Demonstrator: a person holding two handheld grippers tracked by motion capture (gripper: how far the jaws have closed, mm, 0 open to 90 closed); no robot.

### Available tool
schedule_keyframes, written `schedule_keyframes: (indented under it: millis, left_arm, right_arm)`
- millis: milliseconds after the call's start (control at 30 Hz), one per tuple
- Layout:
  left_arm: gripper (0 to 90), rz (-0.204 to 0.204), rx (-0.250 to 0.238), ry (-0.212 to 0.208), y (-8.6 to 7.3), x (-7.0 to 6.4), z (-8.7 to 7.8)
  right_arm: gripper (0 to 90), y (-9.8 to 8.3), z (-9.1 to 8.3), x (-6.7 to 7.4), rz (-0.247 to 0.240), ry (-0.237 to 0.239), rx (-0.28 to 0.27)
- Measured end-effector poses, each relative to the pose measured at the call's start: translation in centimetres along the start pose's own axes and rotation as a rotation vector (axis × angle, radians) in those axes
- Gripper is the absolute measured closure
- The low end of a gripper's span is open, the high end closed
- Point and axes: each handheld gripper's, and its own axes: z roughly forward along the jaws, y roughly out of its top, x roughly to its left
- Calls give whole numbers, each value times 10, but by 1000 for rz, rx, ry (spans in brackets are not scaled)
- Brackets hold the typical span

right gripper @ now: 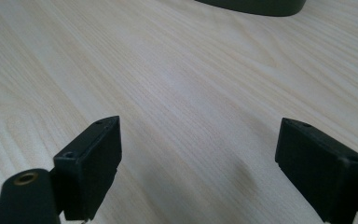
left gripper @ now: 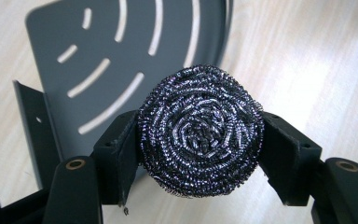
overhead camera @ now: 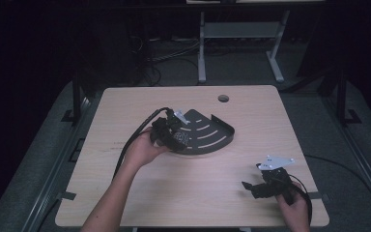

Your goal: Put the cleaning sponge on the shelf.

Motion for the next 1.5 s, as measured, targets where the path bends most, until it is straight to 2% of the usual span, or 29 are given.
schedule_keyframes:
  millis: [133,367,400,500,633,1033,1200,1300,1467,1500]
  left_arm:
    - [337,-1,11,2,5,7,3]
    - [337,-10,-3,-4,12,16,11]
    - [337,-21,-3,-5,12,16,13]
    - [337,-22,9,-6,12,19,18]
    - [337,-40,0,-5,15,24,24]
    - [336,-59,12,-6,19,32,41]
    - [335,-64,35,0,20,34,52]
    - [334,-82,36,-9,21,36,62]
    - [334,-77,50,-2,22,37,71]
    - [334,-89,45,-8,22,37,73]
  right_arm:
    - [140,0,0,0,1,0,1]
    - [140,0,0,0,3,3,1]
    - [140,0,0,0,3,1,2]
    - [140,0,0,0,3,3,2]
    - [140,0,0,1,3,0,8]
    - [140,0,0,1,-1,-3,10]
    - [140,0,1,2,0,1,12]
    - [140,0,1,2,-4,3,16]
    - [140,0,0,1,-5,0,11]
    - [140,0,0,0,-4,-1,10]
